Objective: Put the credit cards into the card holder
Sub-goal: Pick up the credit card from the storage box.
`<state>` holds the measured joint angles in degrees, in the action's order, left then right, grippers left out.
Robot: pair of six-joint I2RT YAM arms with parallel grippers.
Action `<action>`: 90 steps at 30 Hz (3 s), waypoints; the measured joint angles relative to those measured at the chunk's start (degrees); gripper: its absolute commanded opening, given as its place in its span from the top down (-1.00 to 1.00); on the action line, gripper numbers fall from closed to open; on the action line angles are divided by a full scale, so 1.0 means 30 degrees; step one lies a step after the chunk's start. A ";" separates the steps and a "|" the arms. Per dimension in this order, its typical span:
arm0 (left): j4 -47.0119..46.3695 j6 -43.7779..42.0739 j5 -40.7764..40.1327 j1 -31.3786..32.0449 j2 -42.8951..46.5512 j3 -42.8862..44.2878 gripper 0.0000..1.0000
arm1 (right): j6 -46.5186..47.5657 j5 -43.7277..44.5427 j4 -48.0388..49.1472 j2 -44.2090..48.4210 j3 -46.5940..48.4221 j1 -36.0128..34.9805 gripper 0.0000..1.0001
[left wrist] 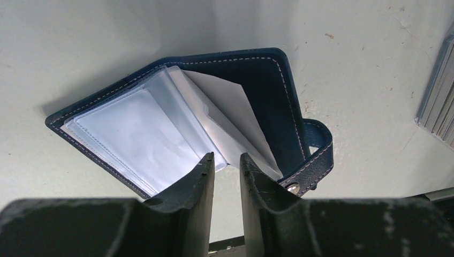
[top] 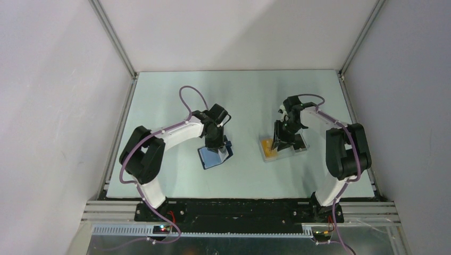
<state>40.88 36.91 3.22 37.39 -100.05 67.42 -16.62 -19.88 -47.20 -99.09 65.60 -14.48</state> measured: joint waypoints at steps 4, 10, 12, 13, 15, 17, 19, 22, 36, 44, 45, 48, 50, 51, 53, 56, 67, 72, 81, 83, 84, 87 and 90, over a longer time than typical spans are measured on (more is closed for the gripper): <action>0.0000 0.0000 0.0000 0.0000 0.0000 0.0000 0.41 | 0.0000 -0.0284 0.0160 -0.0044 -0.0007 0.0000 0.40; 0.0000 -0.0015 0.0000 0.0000 0.0000 0.0000 0.41 | 0.0015 -0.0386 0.0182 -0.0044 -0.0007 -0.0007 0.45; 0.0000 -0.0022 0.0000 0.0000 0.0000 0.0000 0.41 | 0.0066 -0.0386 0.0175 -0.0044 -0.0007 -0.0015 0.46; 0.0000 -0.0022 0.0000 0.0000 0.0000 0.0000 0.41 | 0.0066 -0.0386 0.0175 -0.0036 -0.0007 -0.0029 0.46; 0.0000 -0.0022 0.0000 0.0000 -0.0007 0.0000 0.41 | 0.0073 -0.0379 0.0168 -0.0022 -0.0007 -0.0102 0.46; 0.0000 -0.0022 0.0000 0.0000 -0.0007 0.0000 0.41 | 0.0073 -0.0364 0.0153 0.0058 -0.0007 -0.0153 0.45; 0.0000 -0.0022 0.0000 0.0000 -0.0007 0.0000 0.41 | 0.0073 -0.0328 0.0131 0.0219 -0.0007 -0.0240 0.45; 0.0000 -0.0029 0.0000 0.0000 -0.0007 -0.0015 0.41 | 0.0102 -0.0073 0.0095 0.0495 -0.0007 -0.0466 0.42; -0.0007 -0.0160 -0.0007 0.0000 -0.0015 -0.0066 0.42 | 0.0219 0.0262 0.0044 0.0765 -0.0007 -0.0816 0.45; 0.0000 -0.0160 0.0000 0.0007 -0.0051 -0.0066 0.42 | 0.0182 -0.1115 -0.0015 0.1821 -0.0007 -0.0714 0.47; 0.0000 -0.0160 -0.0007 0.0007 -0.0058 -0.0066 0.42 | 0.0182 -0.1253 -0.0015 0.1872 -0.0007 -0.0699 0.47; 0.0000 -0.0160 0.0000 0.0036 -0.0080 -0.0066 0.42 | 0.0182 -0.1632 -0.0007 0.1894 0.0000 -0.0597 0.48; 0.0000 -0.0168 0.0000 0.0051 -0.0117 -0.0066 0.42 | 0.0131 -0.2033 0.0022 0.1894 0.0000 -0.0568 0.48; 0.0000 -0.0168 0.0000 0.0058 -0.0146 -0.0066 0.42 | 0.0109 -0.2251 0.0058 0.1894 0.0000 -0.0561 0.48; 0.0000 -0.0168 0.0000 0.0066 -0.0153 -0.0066 0.42 | 0.0058 -0.2652 0.0131 0.1894 0.0000 -0.0539 0.48; 0.0000 -0.0168 0.0000 0.0073 -0.0153 -0.0066 0.42 | -0.0007 -0.3242 0.0211 0.1887 0.0000 -0.0488 0.48; 0.0000 -0.0175 -0.0007 0.0080 -0.0160 -0.0066 0.42 | -0.0080 -0.4109 0.0765 0.0648 0.0000 -0.0546 0.48; -0.0007 -0.0175 0.0000 0.0080 -0.0168 -0.0066 0.42 | -0.0080 -0.4932 0.1129 0.0576 0.0000 -0.0699 0.49; -0.0007 -0.0189 -0.0007 0.0087 -0.0197 -0.0073 0.42 | -0.0488 -0.6127 0.2025 0.0576 0.0000 -0.1384 0.49; 0.0000 -0.0255 -0.0007 0.0087 -0.0197 -0.0087 0.42 | -0.0605 -0.6288 0.2171 0.0576 0.0000 -0.1515 0.50; 0.0000 -0.0299 -0.0007 0.0087 -0.0197 -0.0095 0.42 | -0.0656 -0.6426 0.2251 0.0576 0.0000 -0.1559 0.50; -0.0022 -0.0321 -0.0007 0.0087 -0.0197 -0.0168 0.42 | -0.0889 -0.6856 0.2470 0.0576 0.0000 -0.1661 0.50; 0.0007 -0.0321 -0.0007 0.0087 -0.0204 -0.0357 0.42 | -0.1122 -0.7271 0.2849 0.0554 0.0000 -0.1836 0.49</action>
<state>40.91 35.94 3.20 37.65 -100.66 66.35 -19.99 -41.69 -38.65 -97.43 65.60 -19.99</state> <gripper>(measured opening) 0.290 0.254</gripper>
